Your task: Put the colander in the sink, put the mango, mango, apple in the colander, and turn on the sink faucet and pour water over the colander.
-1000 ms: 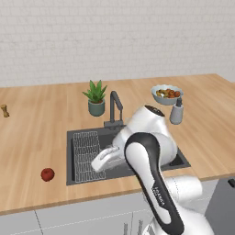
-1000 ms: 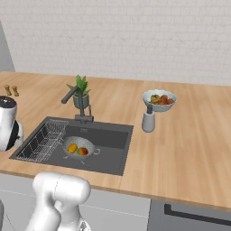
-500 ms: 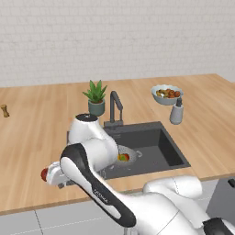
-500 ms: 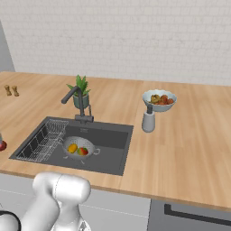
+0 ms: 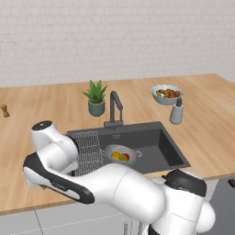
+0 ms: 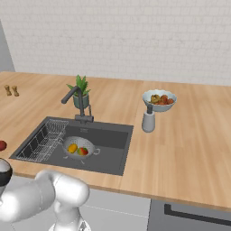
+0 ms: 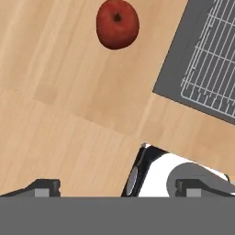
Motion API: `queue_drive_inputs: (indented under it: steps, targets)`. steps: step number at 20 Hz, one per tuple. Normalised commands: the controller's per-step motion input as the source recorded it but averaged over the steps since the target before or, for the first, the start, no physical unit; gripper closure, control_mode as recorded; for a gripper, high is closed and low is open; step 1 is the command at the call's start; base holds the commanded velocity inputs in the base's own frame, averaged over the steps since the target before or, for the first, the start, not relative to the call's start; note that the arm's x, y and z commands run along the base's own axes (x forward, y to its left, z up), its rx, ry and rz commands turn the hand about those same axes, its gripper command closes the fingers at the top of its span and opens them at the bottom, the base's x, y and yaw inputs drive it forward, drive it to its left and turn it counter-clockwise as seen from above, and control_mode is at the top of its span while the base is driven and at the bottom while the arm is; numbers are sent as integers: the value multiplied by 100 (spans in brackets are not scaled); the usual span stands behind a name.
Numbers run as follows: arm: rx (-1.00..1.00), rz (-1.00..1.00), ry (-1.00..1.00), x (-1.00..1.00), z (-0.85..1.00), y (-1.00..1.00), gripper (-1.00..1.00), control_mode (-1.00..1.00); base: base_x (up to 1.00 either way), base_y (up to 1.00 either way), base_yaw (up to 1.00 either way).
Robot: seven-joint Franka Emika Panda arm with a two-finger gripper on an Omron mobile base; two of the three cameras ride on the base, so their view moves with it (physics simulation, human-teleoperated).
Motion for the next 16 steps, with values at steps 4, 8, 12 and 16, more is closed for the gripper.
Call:
queue_drive_inputs:
  steps: [4,8,12,16]
  targets:
    - [-6,-12,-4,67,-60,2,-100,-100,0,0,0]
    - [-1,-12,-7,55,-54,3,-100,-100,0,0,0]
    - [0,-16,-7,39,-40,20,-100,-100,0,0,0]
    - [-1,-16,-4,27,-19,39,-100,-100,0,0,0]
